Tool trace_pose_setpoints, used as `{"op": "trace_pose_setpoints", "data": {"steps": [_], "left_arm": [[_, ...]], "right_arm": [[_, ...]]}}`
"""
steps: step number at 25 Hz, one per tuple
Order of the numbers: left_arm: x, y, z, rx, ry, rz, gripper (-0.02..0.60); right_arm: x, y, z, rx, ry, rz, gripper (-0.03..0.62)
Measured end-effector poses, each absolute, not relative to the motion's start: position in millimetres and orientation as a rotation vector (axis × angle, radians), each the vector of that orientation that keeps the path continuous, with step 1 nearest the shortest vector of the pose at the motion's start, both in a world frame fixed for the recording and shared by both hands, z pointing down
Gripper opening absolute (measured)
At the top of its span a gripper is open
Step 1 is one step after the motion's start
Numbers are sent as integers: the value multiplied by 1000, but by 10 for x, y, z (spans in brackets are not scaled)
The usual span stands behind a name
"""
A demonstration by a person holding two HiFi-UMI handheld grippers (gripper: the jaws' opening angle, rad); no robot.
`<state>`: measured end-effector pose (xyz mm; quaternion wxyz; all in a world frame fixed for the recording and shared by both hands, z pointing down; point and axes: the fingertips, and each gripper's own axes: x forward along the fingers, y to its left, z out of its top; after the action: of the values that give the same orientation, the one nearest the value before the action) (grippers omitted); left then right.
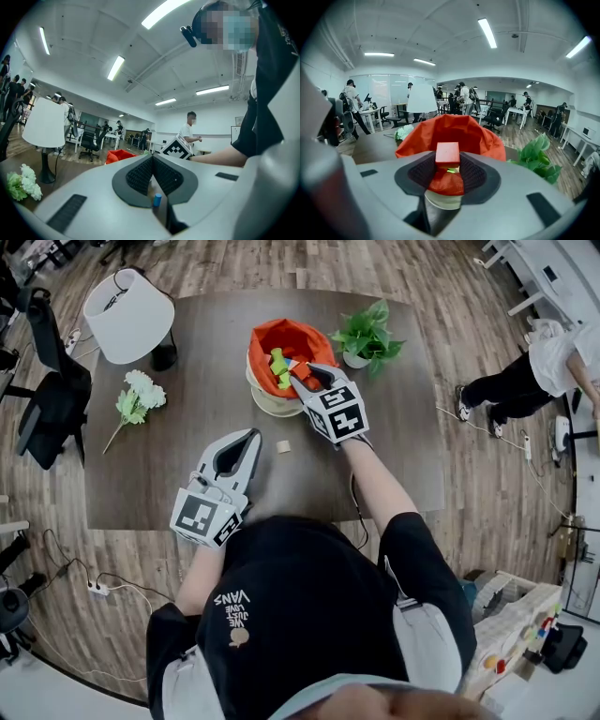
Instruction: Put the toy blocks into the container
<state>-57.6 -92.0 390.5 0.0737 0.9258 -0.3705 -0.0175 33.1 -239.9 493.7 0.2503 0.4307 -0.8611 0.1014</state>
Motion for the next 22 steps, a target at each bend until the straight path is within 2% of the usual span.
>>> {"op": "trace_pose_setpoints", "data": {"steps": [22], "left_arm": [[-583, -940, 3895, 2764, -1104, -56, 11]], "right_arm": [[368, -2356, 4628, 1258, -2459, 185, 156]]}}
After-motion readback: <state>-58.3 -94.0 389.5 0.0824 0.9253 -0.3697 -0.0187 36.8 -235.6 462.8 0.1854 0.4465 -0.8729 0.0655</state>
